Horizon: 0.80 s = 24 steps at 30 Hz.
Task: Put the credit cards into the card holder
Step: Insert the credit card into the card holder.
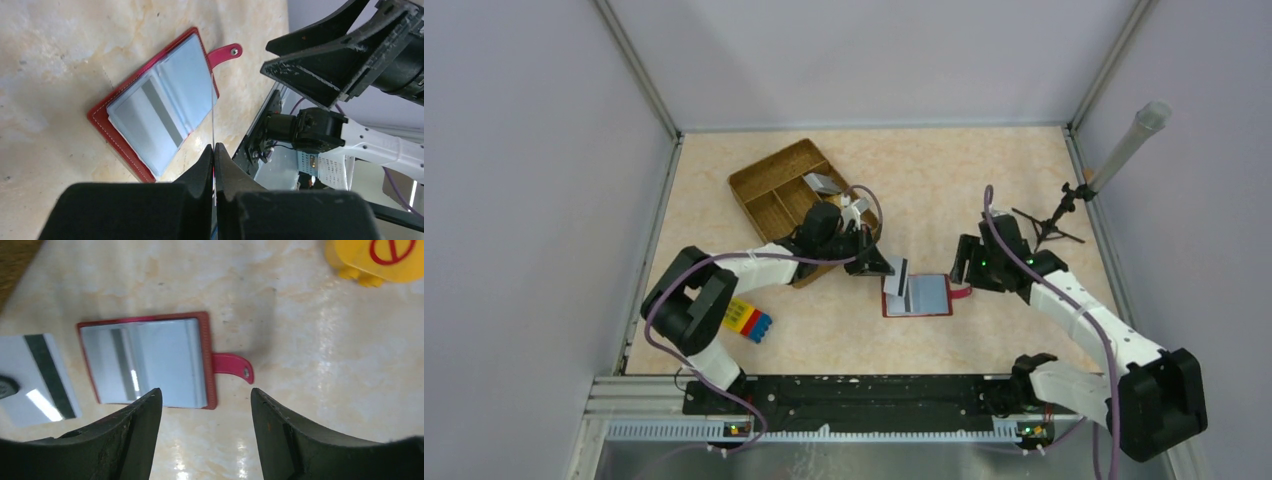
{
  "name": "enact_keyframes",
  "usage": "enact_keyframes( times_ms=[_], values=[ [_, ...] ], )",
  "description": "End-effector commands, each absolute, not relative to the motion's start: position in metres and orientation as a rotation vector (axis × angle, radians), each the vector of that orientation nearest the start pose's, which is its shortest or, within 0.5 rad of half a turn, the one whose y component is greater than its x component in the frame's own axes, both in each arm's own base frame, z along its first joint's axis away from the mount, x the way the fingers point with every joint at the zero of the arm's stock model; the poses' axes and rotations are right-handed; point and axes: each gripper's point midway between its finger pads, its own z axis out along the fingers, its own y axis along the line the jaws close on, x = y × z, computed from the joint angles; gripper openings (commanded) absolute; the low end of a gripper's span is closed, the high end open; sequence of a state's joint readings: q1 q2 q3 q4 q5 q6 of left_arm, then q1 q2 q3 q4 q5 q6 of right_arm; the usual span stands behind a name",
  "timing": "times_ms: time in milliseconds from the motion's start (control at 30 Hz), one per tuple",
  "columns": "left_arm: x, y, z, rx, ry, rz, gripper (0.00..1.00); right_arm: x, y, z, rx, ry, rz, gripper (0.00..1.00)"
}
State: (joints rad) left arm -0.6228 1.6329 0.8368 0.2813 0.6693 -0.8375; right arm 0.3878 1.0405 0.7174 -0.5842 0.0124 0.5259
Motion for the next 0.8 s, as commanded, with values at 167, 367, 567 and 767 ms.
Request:
enact_keyframes(
  times_ms=[167,367,567,767],
  values=[
    [0.247,-0.361,0.116,0.271,2.39,-1.534,0.0,0.225,0.075,0.045,0.375,2.615,0.05,0.63],
    [0.242,-0.366,0.105,0.26,2.414,-1.567,0.0,0.234,0.087,0.036,0.371,2.593,0.129,0.53],
    [0.24,-0.372,0.095,0.243,2.436,-1.585,0.0,0.244,0.088,0.032,0.354,2.568,0.13,0.45],
    [0.233,-0.378,0.083,0.183,2.477,-1.601,0.0,0.248,0.091,0.027,0.338,2.57,0.136,0.15]
  ],
)
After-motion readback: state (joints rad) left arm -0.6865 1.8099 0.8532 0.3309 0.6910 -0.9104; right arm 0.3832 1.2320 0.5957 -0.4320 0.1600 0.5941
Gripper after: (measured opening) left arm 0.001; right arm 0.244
